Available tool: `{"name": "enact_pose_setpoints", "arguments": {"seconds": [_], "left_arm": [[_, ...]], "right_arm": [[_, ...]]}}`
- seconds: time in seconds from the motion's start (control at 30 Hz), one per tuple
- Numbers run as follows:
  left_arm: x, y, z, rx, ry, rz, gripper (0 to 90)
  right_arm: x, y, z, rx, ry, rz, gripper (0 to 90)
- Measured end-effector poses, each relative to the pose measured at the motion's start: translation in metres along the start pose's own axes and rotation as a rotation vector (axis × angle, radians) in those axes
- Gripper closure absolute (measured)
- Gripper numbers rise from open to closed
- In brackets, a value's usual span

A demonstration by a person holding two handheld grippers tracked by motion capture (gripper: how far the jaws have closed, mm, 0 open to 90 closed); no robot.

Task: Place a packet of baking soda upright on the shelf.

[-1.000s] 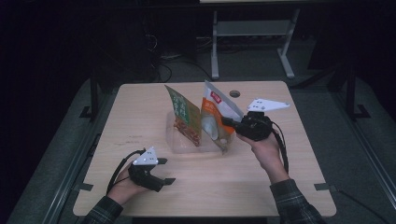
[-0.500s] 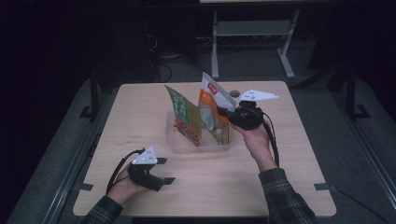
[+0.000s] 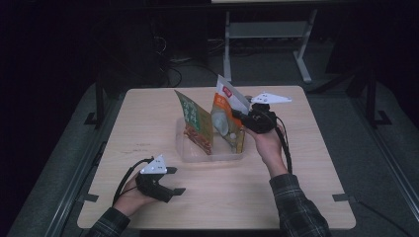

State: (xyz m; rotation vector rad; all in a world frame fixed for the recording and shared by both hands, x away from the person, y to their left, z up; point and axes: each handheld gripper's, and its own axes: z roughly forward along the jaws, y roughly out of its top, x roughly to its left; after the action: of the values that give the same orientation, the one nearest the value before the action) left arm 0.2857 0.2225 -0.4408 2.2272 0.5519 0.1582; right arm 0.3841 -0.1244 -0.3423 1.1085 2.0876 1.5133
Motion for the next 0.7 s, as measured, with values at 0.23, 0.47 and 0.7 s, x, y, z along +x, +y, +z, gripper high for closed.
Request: {"name": "enact_pose_setpoints", "arguments": {"seconds": [0.23,0.47,0.7], "left_arm": [[0.000,0.000,0.000,0.002,0.000,0.004,20.2],[0.000,0.000,0.000,0.008,-0.001,0.012,20.2],[0.000,0.000,0.001,0.005,-0.003,0.008,20.2]], "right_arm": [[0.005,-0.006,0.006,0.015,-0.011,-0.007,90.0],[0.009,-0.014,0.013,0.045,-0.018,-0.029,90.0],[0.008,-0.022,0.018,0.073,-0.013,-0.035,90.0]]}}
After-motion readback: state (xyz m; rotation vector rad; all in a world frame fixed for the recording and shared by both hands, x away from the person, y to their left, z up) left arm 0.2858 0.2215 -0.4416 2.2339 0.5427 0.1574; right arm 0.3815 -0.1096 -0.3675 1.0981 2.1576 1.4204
